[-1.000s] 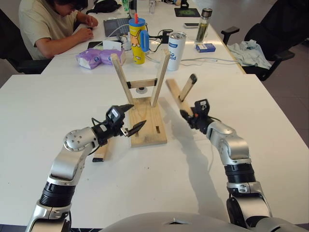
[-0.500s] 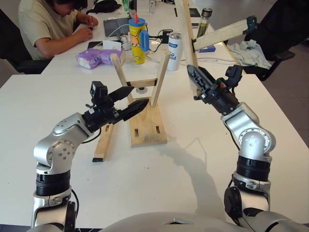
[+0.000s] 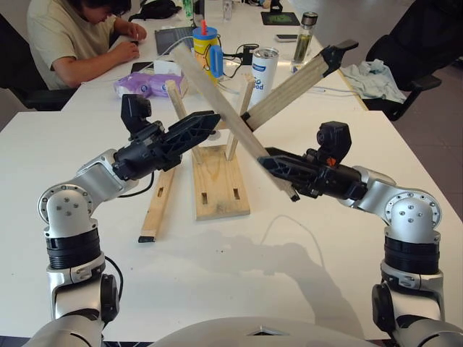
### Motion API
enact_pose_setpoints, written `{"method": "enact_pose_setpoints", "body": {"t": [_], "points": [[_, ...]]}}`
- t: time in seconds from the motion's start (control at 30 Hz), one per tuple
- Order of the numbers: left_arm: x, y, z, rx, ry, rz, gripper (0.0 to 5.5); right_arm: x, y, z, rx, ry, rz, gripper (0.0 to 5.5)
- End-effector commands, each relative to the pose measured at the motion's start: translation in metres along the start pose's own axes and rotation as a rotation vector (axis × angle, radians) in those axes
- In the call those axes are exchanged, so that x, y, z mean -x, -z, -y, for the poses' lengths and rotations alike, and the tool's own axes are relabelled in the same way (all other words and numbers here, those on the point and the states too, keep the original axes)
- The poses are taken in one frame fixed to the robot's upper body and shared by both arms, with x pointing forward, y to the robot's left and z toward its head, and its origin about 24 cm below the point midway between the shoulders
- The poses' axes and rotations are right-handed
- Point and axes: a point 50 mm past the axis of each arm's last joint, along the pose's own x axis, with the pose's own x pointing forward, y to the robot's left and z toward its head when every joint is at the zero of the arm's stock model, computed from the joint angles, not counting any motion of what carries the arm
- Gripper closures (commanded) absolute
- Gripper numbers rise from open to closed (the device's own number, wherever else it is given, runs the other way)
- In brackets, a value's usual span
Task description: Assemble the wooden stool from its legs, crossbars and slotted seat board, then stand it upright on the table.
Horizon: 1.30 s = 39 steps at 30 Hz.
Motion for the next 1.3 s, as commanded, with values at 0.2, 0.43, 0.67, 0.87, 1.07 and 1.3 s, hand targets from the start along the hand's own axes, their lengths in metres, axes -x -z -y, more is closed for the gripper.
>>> {"method": "enact_pose_setpoints", "body": {"t": [0.2, 0.43, 0.67, 0.87, 1.07, 1.3], "points": [[-0.003, -0.003, 0.014, 0.02, 0.066, -0.065, 0.95, 0.011, 0.004, -0.001, -0.005, -0.007, -0.065, 3.44], [-0.002, 0.001, 0.015, 0.022, 0.066, -0.11, 2.1, 0.014, 0.006, -0.003, -0.009, -0.01, -0.09, 3.44], [0.0, 0.004, 0.016, 0.015, 0.067, -0.149, 3.25, 0.016, 0.006, -0.003, -0.005, -0.012, -0.125, 3.44], [0.011, 0.007, 0.011, -0.002, 0.016, -0.186, 3.48, 0.019, -0.005, 0.001, 0.049, 0.017, -0.081, 3.44], [0.035, -0.002, 0.0, -0.051, -0.114, -0.129, 3.48, 0.024, -0.003, 0.012, 0.038, 0.096, -0.051, 2.42], [0.08, -0.039, -0.005, -0.191, -0.314, -0.031, 3.48, 0.031, 0.054, 0.046, 0.172, 0.373, -0.292, 1.41]]}}
